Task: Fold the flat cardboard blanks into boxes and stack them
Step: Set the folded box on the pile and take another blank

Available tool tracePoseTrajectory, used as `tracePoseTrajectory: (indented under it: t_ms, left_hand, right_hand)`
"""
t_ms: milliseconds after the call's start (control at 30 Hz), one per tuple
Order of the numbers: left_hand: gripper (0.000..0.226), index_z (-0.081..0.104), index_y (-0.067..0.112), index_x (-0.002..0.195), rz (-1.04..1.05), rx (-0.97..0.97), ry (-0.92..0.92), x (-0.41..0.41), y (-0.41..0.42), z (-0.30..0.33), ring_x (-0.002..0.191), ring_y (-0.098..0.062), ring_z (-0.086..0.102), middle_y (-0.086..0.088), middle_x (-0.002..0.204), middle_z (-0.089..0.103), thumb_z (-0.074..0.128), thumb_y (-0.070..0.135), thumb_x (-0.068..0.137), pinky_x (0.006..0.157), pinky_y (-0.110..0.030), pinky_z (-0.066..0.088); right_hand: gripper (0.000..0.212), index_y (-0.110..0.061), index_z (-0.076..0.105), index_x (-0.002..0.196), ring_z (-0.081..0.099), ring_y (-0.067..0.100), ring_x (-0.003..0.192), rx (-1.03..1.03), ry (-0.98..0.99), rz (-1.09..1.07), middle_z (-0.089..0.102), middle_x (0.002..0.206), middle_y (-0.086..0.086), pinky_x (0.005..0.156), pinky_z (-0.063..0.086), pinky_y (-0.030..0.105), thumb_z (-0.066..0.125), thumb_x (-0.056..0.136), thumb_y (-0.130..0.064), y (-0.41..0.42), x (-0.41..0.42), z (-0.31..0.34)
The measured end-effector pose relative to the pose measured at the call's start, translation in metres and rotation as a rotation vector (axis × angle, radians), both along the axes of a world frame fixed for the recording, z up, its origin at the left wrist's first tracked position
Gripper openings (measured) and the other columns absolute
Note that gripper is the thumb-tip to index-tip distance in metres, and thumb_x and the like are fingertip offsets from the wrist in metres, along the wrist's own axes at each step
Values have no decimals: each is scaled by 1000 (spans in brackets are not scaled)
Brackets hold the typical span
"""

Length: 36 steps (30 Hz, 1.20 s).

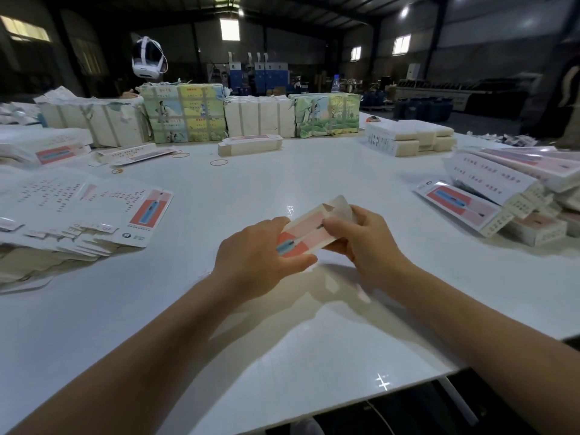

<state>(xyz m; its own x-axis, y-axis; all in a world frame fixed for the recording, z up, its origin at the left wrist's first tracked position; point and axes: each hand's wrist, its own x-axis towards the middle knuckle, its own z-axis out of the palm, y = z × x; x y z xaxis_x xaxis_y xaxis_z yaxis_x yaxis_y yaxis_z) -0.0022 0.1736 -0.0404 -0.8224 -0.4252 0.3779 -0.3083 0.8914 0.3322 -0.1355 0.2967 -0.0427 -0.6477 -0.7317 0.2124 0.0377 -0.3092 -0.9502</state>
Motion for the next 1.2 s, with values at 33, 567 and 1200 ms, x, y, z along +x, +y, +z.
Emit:
tracePoseTrajectory:
  t_ms: [33,567,1200]
  left_hand:
    - [63,47,28,123,7,0,-2,0,0,0,82,-14,59,10,107,57,52,69,76,71,-28,53]
    - [67,43,25,125,82,-174,42,-1,-3,-7,87,-16,59,5,114,59,50,71,77,77,-35,55]
    - [70,52,18,123,95,-434,61,2,3,-8,77,-20,60,0,104,66,54,69,76,61,-28,39]
  right_hand:
    - [8,-4,66,90,71,22,78,47,222,-101,71,80,10,70,56,25,58,90,-5,0,3,-2]
    - [26,0,66,115,67,24,96,70,99,-6,69,108,16,84,56,32,49,95,-2,0,6,3]
    - [70,-39,76,67,71,12,75,122,257,-26,74,76,-7,69,57,22,35,91,12,3,8,0]
